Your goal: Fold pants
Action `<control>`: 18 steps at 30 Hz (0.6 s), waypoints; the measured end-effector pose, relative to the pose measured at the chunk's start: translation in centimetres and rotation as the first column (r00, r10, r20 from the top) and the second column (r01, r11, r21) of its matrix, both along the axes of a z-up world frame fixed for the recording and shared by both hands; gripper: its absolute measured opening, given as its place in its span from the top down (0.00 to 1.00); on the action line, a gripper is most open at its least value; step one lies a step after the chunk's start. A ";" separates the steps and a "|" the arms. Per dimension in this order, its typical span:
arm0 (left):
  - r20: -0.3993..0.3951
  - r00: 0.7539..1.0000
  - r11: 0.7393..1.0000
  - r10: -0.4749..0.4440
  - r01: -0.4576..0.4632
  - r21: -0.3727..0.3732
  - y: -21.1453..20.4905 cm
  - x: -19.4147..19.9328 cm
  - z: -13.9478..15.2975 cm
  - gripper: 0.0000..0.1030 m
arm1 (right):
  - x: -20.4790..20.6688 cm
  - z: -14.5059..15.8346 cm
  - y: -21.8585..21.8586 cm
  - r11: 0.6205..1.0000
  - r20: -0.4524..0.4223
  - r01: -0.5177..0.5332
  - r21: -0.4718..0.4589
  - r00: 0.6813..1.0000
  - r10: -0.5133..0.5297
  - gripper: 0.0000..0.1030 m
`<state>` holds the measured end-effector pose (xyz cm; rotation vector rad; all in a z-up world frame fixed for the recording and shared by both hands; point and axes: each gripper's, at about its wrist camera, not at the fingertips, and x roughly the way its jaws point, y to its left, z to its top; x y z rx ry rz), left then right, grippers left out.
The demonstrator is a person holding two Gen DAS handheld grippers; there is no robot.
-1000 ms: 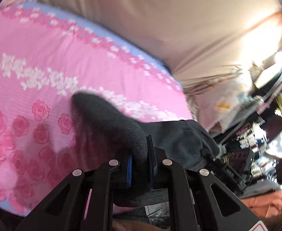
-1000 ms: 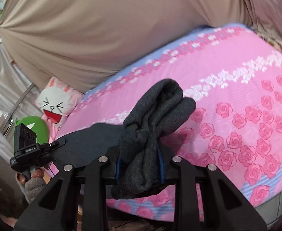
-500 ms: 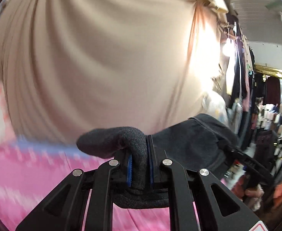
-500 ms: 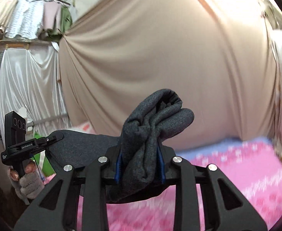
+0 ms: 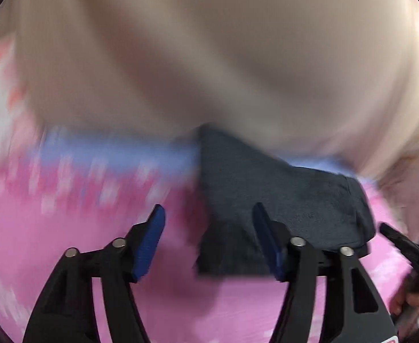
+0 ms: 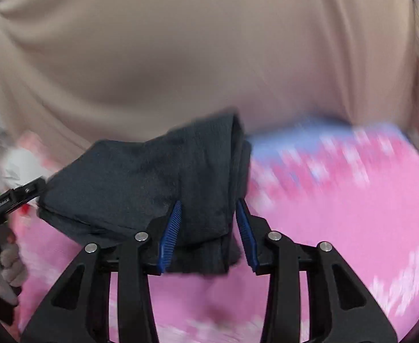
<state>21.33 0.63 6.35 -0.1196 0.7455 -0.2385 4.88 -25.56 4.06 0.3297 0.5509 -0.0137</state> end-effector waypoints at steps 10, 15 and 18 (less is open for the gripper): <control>-0.193 0.980 0.972 0.053 -0.095 -0.214 2.5 3.8 -5.3 0.23 | 4.4 -2.9 -2.2 0.984 -0.129 0.022 0.176 0.992 0.001 0.36; -0.260 0.965 0.957 0.037 -0.109 -0.269 1.5 6.4 -7.9 0.41 | 7.1 -5.9 -2.3 0.949 -0.191 -0.008 0.315 0.979 0.072 0.64; -0.286 0.958 0.961 0.009 -0.087 -0.262 0.4 6.6 -7.7 0.90 | 7.6 -3.7 -1.4 0.969 -0.166 -0.058 0.241 0.981 0.100 0.73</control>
